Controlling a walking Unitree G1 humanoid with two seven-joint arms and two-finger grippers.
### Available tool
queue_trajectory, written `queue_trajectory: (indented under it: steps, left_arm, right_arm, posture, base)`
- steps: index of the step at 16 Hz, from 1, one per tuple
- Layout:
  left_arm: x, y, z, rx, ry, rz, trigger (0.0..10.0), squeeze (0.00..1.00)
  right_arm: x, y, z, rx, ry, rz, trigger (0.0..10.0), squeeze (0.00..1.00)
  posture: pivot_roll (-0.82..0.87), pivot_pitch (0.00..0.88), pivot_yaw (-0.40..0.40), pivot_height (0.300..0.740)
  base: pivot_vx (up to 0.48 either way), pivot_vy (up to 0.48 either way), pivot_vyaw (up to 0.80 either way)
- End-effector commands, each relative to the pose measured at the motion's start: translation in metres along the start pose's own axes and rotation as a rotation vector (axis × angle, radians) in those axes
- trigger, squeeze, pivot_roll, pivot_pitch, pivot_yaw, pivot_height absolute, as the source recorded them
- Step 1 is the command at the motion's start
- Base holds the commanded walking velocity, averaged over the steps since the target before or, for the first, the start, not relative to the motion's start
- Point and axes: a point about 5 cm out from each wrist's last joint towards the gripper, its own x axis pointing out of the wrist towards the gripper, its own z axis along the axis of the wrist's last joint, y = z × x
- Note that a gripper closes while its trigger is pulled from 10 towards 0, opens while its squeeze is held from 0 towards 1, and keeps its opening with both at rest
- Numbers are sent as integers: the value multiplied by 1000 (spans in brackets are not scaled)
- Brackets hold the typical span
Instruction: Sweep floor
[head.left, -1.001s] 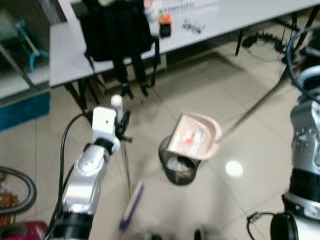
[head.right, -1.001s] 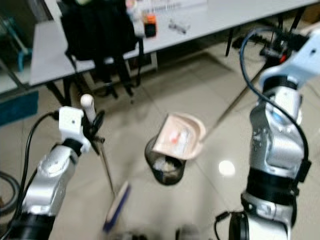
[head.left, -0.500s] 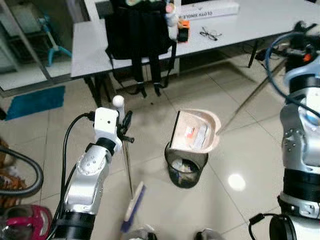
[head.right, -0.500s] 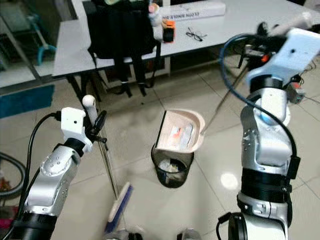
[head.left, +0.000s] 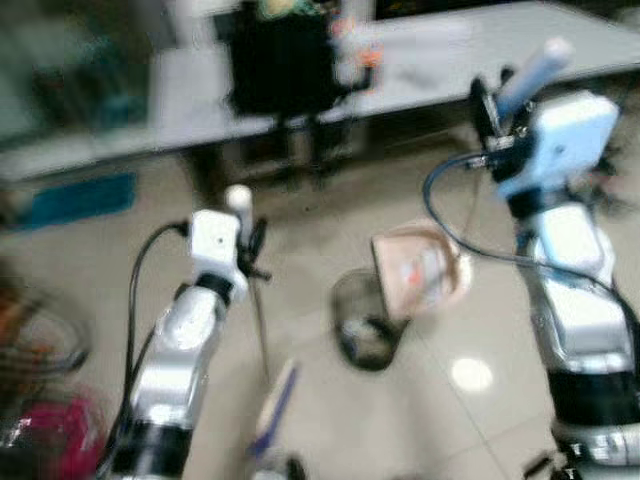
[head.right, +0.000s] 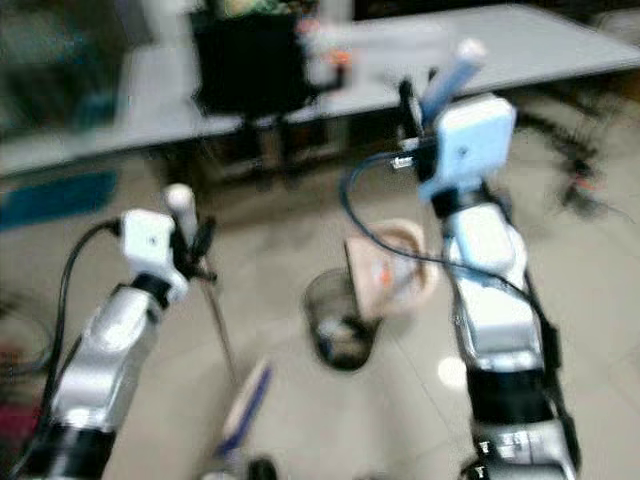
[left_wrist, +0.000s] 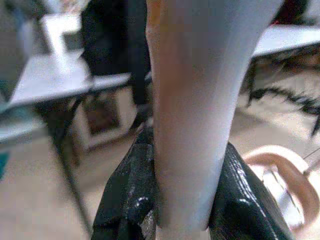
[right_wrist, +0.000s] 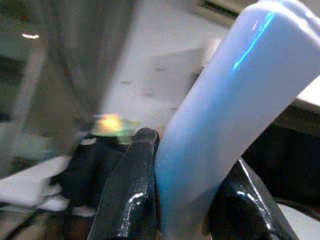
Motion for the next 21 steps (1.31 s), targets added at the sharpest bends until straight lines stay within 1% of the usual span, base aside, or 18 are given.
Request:
queue_trajectory:
  steps: [1,2,3,4,6,8,10,11,12,13,14,16,17,18,20,21]
  left_arm:
    - [3,4,8,28,-23,5,10000,0]
    - [2,4,7,28,-23,5,10000,0]
    - [2,4,8,31,-24,6,10000,0]
    - [2,4,8,32,-25,6,10000,0]
    - [2,4,8,37,-26,9,10000,0]
    - [2,4,8,37,-27,11,10000,0]
    - [2,4,8,38,-27,12,10000,0]
    - [2,5,9,40,-26,12,10000,0]
    - [2,5,9,41,-26,13,10000,0]
    - [2,5,9,49,-23,16,10000,0]
    - [2,7,9,59,-20,22,10000,0]
    - [2,9,10,70,-21,29,10000,0]
    - [2,10,12,80,-22,33,10000,0]
    - [4,12,17,104,-30,37,10000,0]
    - [5,13,21,123,-40,35,10000,0]
    - [5,12,23,143,-43,31,10000,0]
  right_arm:
    - [2,14,13,-17,-96,58,10000,0]
    - [-1,24,12,-16,-110,89,10000,0]
    - [-5,37,11,-98,-134,173,10000,0]
    - [-7,40,11,-120,-141,196,10000,0]
    - [-10,47,11,-219,-171,268,10000,0]
    - [-11,51,10,-283,-188,307,10000,0]
    - [-11,51,11,-332,-213,317,10000,0]
    - [-9,47,14,-367,-233,301,10000,0]
    - [-6,41,18,-368,-241,259,10000,0]
    - [7,17,30,-209,-241,45,10000,0]
    - [17,0,37,-39,-214,-101,10000,0]
    - [22,-3,44,18,-232,-124,10000,0]
    - [25,-3,53,33,-267,-127,10000,0]
    - [30,-1,66,66,-322,-138,10000,0]
    - [32,-1,70,122,-339,-164,10000,0]
    - [32,-2,71,176,-329,-184,10000,0]
  posture:
    - [-58,51,69,740]
    - [-58,51,69,740]
    - [-58,59,69,740]
    - [-57,60,68,740]
    - [-56,64,67,740]
    - [-55,66,65,740]
    - [-55,67,65,740]
    - [-55,67,65,740]
    - [-57,67,66,740]
    - [-55,67,66,740]
    - [-55,67,66,740]
    - [-52,66,67,740]
    - [-52,66,66,740]
    - [-46,63,66,740]
    - [-44,63,66,740]
    - [-41,62,68,740]
  base:
    - [0,0,0]
    - [0,0,0]
    - [0,0,0]
    - [0,0,0]
    - [0,0,0]
    - [0,0,0]
    - [0,0,0]
    - [0,0,0]
    - [0,0,0]
    - [0,0,0]
    - [0,0,0]
    - [0,0,0]
    - [0,0,800]
    - [0,0,800]
    - [0,0,797]
    - [0,0,788]
